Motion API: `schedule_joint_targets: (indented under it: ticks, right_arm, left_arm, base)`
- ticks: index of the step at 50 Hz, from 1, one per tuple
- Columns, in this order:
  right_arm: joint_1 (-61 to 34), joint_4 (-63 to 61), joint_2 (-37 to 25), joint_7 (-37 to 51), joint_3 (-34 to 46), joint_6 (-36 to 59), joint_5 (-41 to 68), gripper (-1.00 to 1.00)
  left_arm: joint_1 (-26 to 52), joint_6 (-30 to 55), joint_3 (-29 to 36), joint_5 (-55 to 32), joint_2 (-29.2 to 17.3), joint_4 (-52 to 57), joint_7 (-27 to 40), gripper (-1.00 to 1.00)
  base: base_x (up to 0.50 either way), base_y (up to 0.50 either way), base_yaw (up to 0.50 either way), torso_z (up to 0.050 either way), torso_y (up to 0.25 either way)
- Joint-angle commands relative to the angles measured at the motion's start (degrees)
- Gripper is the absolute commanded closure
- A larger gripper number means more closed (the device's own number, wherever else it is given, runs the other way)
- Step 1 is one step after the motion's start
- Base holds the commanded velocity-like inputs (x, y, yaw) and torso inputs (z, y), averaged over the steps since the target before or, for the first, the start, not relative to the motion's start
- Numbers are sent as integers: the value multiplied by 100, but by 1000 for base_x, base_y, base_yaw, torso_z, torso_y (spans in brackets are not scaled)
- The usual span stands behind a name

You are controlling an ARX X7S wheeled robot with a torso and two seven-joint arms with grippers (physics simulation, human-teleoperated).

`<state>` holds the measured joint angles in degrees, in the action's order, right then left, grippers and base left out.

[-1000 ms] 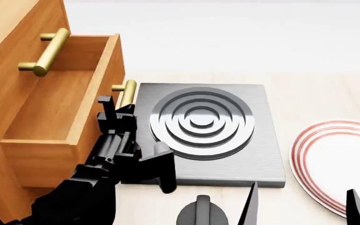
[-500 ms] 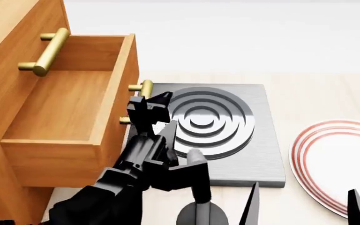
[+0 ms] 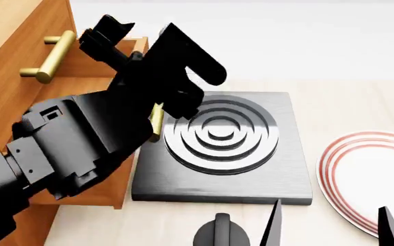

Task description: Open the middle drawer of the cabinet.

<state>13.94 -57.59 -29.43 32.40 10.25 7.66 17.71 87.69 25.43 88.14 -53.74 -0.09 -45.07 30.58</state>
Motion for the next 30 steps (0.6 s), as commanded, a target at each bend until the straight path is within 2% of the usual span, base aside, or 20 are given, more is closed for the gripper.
schedule_joint_targets:
  ticks: [1,10,15,17,25,30]
  right_arm:
    - [-35,24,-40,42,41,4,6,-100]
    - [-33,60,-66,69,32,-41,36,-100]
    - [-44,58,-80,84,48,-41,38,-100]
    - [-45,63,-85,87,54,-50,36,-100]
    - [-43,68,-103,115,72,-66,40,-100]
    - [-50,62,-118,129,91,-67,39,-100]
  left_arm:
    - [720,259,21,-2483,8,-885,-260,-100]
    - [741,816,187,-4150,8,-1453,-156,-100]
    - [695,1149,272,-4448,8,-1502,-271,-100]
    - [675,1582,295,-4632,8,-1539,-218,-100]
    - [636,1606,319,-5092,8,-1772,-420,-100]
    - [614,1466,425,-5515,8,-1879,-322,-100]
  base:
    - [0,0,0,0,0]
    - [0,0,0,0,0]
    - [0,0,0,0,0]
    - [0,0,0,0,0]
    - [0,0,0,0,0]
    - [0,0,0,0,0]
